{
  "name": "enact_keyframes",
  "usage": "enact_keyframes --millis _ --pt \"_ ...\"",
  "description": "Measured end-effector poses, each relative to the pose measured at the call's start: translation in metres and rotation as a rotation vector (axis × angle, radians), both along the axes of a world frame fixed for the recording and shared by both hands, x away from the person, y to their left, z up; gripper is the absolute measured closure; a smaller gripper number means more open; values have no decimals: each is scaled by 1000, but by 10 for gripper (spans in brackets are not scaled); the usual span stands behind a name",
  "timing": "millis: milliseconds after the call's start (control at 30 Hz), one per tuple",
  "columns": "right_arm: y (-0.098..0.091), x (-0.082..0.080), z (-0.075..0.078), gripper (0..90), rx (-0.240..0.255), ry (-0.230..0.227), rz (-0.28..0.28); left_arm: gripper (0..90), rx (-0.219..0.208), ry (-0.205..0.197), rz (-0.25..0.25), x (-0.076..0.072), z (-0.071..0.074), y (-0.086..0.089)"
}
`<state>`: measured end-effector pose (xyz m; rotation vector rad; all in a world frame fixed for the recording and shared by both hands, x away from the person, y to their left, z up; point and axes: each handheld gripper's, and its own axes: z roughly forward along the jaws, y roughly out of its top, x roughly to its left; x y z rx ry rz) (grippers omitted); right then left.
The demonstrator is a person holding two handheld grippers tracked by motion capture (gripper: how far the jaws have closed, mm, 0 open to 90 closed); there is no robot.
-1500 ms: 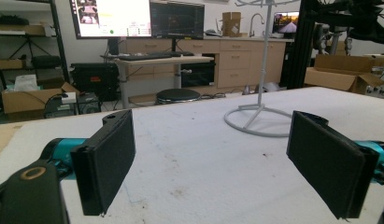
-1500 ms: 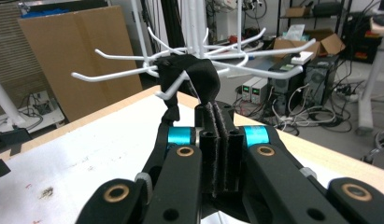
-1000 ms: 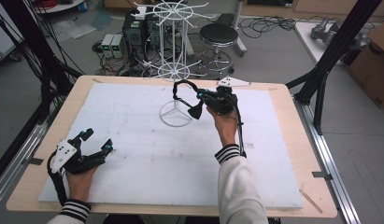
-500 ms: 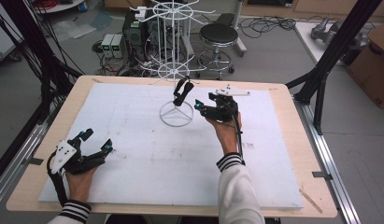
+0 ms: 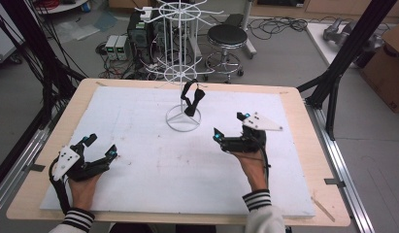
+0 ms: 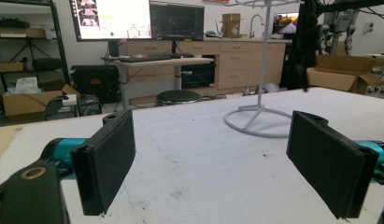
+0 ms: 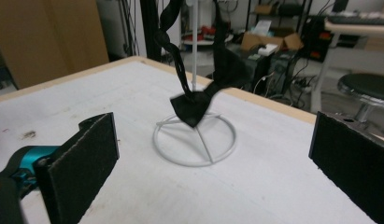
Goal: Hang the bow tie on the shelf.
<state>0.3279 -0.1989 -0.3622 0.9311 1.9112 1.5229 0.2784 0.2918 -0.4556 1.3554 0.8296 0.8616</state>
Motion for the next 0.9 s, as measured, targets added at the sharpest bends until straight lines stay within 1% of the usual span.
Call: enact_keyframes --millis 100,167,200,233,267,300,333,367,433,533,633,667,700,733,767,900 --pt "-14 -19 -5 4 7 -37 -9 160 2 1 -1 0 0 0" --pt "-24 -33 -10 4 2 -55 -35 160 2 0 0 0 0 0" --pt "-29 -39 -14 4 0 -66 -42 160 2 0 0 0 0 0" --pt "-29 -39 -14 4 0 -66 -42 160 4 0 -1 0 0 0" --pt "-35 -44 -18 4 -2 -74 -52 160 4 2 0 0 0 0" --pt "-46 -52 -28 4 11 -82 -81 160 3 1 0 0 0 0" --pt "-46 -52 -28 4 11 -82 -81 160 5 1 0 0 0 0" --pt "-57 -59 -38 4 25 -97 -124 160 4 1 0 0 0 0" --pt "-67 -66 -47 4 42 -118 -166 160 5 1 0 0 0 0" --pt "-79 -74 -58 4 60 -149 -226 160 8 2 1 0 0 0" --pt "-87 -80 -67 5 70 -150 -276 160 8 2 1 0 0 0" --pt "-87 -80 -67 5 70 -150 -276 160 8 3 2 0 0 0" --pt "-91 -82 -73 5 81 -151 -296 161 9 3 2 0 0 0" --pt "-91 -82 -73 5 81 -151 -296 161 9 3 2 0 0 0" --pt "-93 -83 -79 5 86 -143 -307 161 10 3 2 0 0 0" --pt "-92 -82 -89 5 77 -128 -317 161 9 4 3 0 0 0"
